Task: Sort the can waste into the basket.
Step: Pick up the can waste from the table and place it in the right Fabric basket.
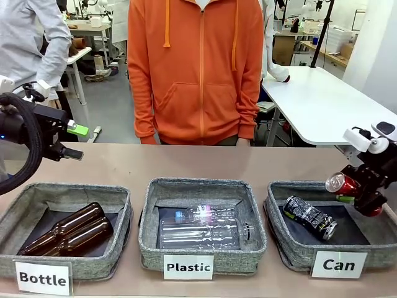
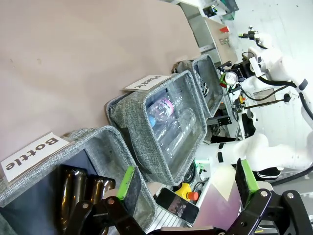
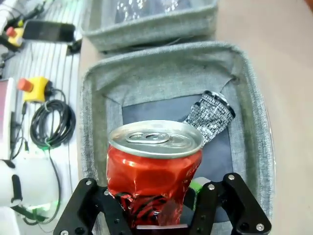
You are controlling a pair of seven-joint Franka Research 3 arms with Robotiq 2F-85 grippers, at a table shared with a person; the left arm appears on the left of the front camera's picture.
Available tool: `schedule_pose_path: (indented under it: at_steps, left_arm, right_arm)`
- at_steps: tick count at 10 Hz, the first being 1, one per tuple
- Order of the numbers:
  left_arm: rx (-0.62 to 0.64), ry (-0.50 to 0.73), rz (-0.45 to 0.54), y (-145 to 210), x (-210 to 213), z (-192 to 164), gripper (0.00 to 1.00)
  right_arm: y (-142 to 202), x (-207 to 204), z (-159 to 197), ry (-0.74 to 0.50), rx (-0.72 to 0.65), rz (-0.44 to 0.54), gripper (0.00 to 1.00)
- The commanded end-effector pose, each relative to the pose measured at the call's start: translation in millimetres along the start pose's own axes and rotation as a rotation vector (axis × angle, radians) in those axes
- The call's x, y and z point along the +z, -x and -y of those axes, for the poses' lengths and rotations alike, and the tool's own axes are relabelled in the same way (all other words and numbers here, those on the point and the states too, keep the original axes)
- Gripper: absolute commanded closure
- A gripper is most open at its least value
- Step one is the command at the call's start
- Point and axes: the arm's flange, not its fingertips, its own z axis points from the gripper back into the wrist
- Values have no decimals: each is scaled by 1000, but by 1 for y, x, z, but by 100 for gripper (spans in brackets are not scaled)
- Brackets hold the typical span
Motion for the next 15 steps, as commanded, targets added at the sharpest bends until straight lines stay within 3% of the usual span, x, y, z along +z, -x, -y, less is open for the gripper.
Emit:
schedule_pose_path:
  at_steps: [1, 2, 3, 4, 5, 6, 9, 11, 12, 14, 15]
  left_arm:
    - [-16, 0, -3, 2, 1, 0, 0]
    - [-16, 0, -3, 2, 1, 0, 0]
    - [-16, 0, -3, 2, 1, 0, 0]
    - [-16, 0, -3, 2, 1, 0, 0]
    - [-16, 0, -3, 2, 1, 0, 0]
    - [-16, 0, -3, 2, 1, 0, 0]
    - [-16, 0, -3, 2, 1, 0, 0]
    - [-16, 0, -3, 2, 1, 0, 0]
    - [-16, 0, -3, 2, 1, 0, 0]
    - [-16, 0, -3, 2, 1, 0, 0]
    - [-16, 0, -3, 2, 1, 0, 0]
  right_arm:
    - [-2, 7, 2, -13, -2, -17, 100]
    - [-4, 8, 3, -17, 12, -11, 42]
    - [-5, 8, 3, -17, 15, -17, 42]
    - [-5, 8, 2, -13, 12, -23, 0]
    - [-3, 6, 1, -13, 11, -31, 38]
    - [-3, 6, 0, -12, 6, -28, 0]
    - [-5, 7, -1, 9, -4, -19, 0]
    - [-2, 7, 5, 15, -38, 47, 0]
    - [-5, 12, 9, -2, -34, 199, 0]
    - [-21, 24, 20, 3, -133, 682, 0]
    - [-27, 29, 28, 33, -276, 869, 0]
